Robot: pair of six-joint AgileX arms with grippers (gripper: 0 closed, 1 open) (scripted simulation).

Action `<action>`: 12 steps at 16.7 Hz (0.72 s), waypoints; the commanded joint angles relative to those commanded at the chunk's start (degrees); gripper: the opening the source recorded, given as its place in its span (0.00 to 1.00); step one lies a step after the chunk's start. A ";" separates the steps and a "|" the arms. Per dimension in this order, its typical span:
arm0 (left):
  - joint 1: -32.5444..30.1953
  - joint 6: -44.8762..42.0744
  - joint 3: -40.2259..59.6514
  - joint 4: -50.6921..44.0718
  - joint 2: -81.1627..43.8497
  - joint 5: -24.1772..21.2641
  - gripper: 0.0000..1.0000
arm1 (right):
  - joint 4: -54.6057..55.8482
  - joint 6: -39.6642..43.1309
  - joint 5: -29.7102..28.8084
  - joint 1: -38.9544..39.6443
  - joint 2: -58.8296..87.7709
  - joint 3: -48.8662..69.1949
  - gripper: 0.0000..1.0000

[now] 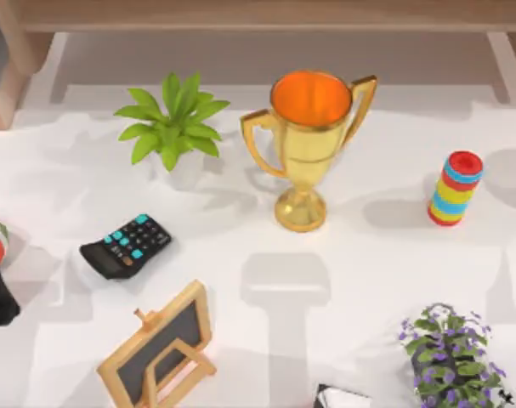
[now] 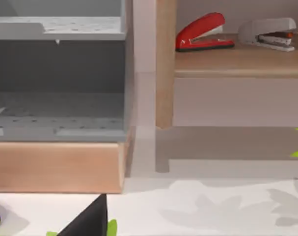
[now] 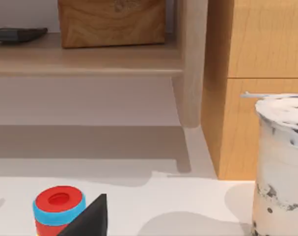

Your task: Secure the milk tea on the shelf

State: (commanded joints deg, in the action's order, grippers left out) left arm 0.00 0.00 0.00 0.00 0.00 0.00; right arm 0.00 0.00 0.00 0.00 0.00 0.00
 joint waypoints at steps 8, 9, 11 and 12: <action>0.00 0.00 0.00 0.00 0.00 0.00 1.00 | 11.59 0.21 3.34 -3.50 12.58 2.18 1.00; 0.00 0.00 0.00 0.00 0.00 0.00 1.00 | 15.17 0.27 4.34 -4.53 16.79 2.85 1.00; 0.00 0.00 0.00 0.00 0.00 0.00 1.00 | 23.23 0.44 6.56 -6.84 26.79 4.43 1.00; 0.00 0.00 0.00 0.00 0.00 0.00 1.00 | 27.62 0.55 7.74 -8.09 32.41 5.32 1.00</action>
State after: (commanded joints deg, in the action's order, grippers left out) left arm 0.00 0.00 0.00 0.00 0.00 0.00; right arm 27.62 0.55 7.74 -8.09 32.41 5.32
